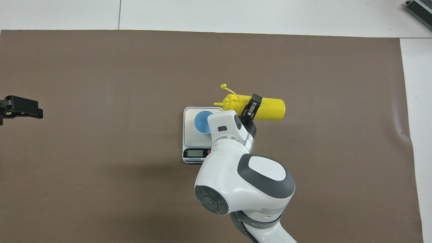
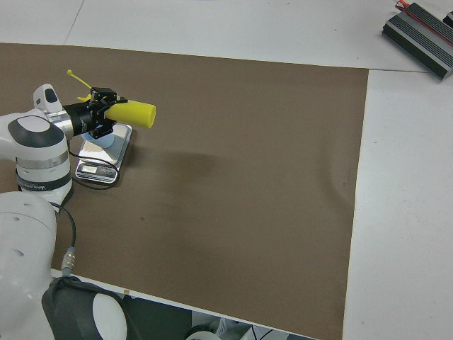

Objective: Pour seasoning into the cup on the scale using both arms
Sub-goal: 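Carry the bottle back to its spot with the right gripper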

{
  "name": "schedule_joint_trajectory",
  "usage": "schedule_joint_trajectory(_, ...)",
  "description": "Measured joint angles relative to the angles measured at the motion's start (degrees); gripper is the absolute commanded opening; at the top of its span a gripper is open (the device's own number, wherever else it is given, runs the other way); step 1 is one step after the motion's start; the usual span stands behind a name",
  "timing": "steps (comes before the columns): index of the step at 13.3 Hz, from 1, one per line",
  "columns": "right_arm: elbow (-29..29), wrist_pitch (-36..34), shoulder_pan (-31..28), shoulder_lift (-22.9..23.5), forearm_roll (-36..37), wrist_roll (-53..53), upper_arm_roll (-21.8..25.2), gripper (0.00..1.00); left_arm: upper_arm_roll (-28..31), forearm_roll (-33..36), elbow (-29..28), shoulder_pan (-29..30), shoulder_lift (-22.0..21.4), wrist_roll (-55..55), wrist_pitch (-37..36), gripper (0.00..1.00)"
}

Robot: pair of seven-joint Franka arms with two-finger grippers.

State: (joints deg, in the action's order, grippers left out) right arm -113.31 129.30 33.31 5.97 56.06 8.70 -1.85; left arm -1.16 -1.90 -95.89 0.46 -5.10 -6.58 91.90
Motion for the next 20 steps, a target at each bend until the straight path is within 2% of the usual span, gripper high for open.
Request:
schedule_joint_trajectory(6,-3.37,12.58,-9.31,-4.39,-21.22,-11.94,0.09,0.0,0.0,0.0,0.0,0.0,0.0,0.0,0.0,1.0)
schedule_joint_trajectory(9,-6.36,19.53,-14.13,-5.21,-30.44,-15.84,0.18,0.0,0.0,0.0,0.0,0.0,0.0,0.0,0.0,1.0)
schedule_joint_trajectory(12,-8.26,22.98,-16.9,-5.57,-40.77,-22.83,0.19,0.0,0.0,0.0,0.0,0.0,0.0,0.0,0.0,1.0)
schedule_joint_trajectory(15,-8.91,23.8,-19.89,-5.59,-57.43,-39.16,0.19,0.0,0.0,0.0,0.0,0.0,0.0,0.0,0.0,1.0)
schedule_joint_trajectory(20,-10.01,21.8,-28.57,-5.58,-92.4,-80.49,0.44,0.0,0.0,0.0,0.0,0.0,0.0,0.0,0.0,1.0)
